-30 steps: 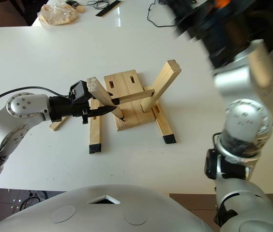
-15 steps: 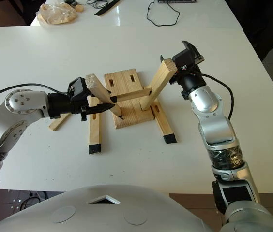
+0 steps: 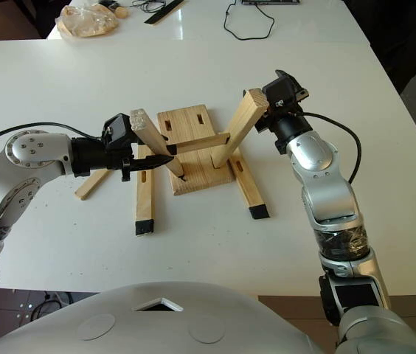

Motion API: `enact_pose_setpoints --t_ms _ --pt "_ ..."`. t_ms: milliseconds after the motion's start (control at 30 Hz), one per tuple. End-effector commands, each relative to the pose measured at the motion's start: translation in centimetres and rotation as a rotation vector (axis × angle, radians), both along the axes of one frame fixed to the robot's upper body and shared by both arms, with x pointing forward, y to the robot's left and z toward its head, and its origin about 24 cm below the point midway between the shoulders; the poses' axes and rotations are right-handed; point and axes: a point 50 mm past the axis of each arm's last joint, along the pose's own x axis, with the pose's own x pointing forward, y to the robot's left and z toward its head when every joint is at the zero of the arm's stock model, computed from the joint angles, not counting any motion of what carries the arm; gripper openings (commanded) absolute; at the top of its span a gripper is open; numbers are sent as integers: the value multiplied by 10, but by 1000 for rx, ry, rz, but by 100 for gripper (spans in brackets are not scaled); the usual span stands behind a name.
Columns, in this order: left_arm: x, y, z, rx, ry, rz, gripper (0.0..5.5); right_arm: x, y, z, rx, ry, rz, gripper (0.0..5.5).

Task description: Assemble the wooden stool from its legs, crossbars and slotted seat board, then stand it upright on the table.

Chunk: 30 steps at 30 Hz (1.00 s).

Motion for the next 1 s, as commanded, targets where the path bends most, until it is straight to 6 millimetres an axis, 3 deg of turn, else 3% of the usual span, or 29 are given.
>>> enact_pose_setpoints --t_ms 33,67,133,200,233,300,367,500,633,700,733,1000 --pt "-10 23 -45 207 233 137 203 -3 -20 -6 -184 -27 -55 381" --pt "-11 21 -43 199 230 130 203 -7 -8 -7 -173 -23 -11 381" --pt "-12 16 -42 189 229 120 203 -20 36 -4 -59 -14 158 381" --pt "-12 12 -44 193 231 109 203 -45 101 22 242 2 443 381" --pt "-12 9 -45 195 232 98 203 -58 124 37 362 17 573 381" --pt "-14 0 -41 174 227 68 203 -79 146 56 423 43 769 381" --pt "-14 -6 -35 151 218 50 203 -74 141 50 370 84 743 381" --pt "-12 5 -36 158 224 84 203 -36 83 15 200 136 376 381" --pt "-15 18 -42 156 254 122 203 -13 41 12 112 88 184 381" --pt "-15 19 -42 153 257 128 203 -8 33 13 98 71 167 381" --pt "-14 19 -43 155 254 129 239 -7 32 13 89 68 172 381" --pt "-16 20 -52 190 260 118 357 -9 32 0 31 106 233 381"
